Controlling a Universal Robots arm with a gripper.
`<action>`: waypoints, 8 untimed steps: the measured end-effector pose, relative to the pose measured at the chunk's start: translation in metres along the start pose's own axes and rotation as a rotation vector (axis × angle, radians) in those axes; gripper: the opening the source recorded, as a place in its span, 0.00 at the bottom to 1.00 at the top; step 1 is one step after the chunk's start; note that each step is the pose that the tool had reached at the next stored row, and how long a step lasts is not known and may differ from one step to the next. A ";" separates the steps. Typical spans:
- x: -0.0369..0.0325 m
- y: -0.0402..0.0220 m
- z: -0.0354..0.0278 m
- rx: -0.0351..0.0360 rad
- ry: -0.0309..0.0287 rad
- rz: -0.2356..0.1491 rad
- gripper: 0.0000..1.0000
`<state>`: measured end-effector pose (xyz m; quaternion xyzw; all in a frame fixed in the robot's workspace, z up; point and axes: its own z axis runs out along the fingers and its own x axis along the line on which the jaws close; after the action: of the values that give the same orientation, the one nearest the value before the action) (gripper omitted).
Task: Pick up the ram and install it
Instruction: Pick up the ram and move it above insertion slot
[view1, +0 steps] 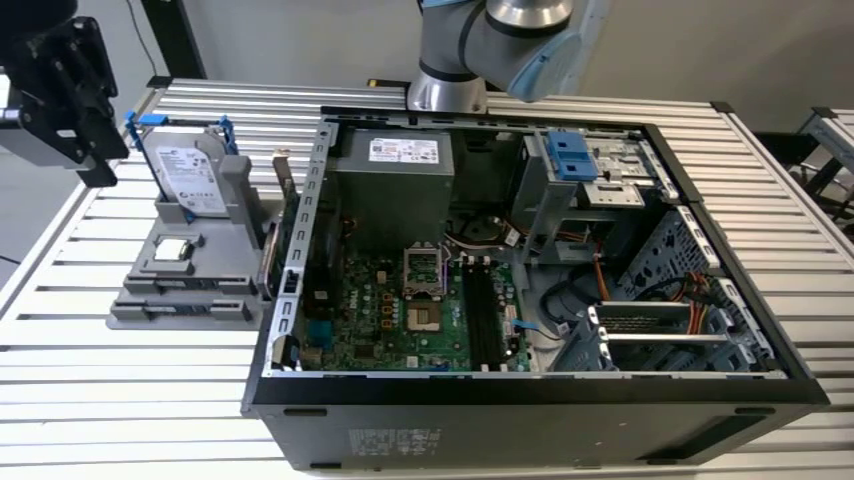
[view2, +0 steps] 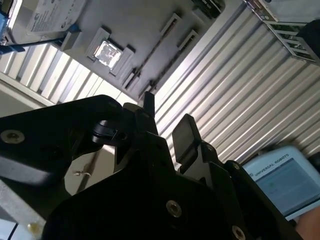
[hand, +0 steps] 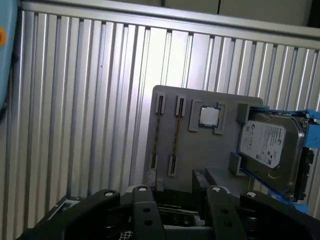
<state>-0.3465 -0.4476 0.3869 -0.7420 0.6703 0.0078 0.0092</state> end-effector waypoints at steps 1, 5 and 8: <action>0.0000 0.0000 0.0012 -0.0005 0.0001 0.004 1.00; 0.0001 0.0000 0.0064 -0.0015 -0.0004 0.010 1.00; 0.0002 0.0000 0.0088 -0.0010 -0.0060 0.012 1.00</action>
<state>-0.3465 -0.4476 0.3781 -0.7378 0.6748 0.0104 0.0108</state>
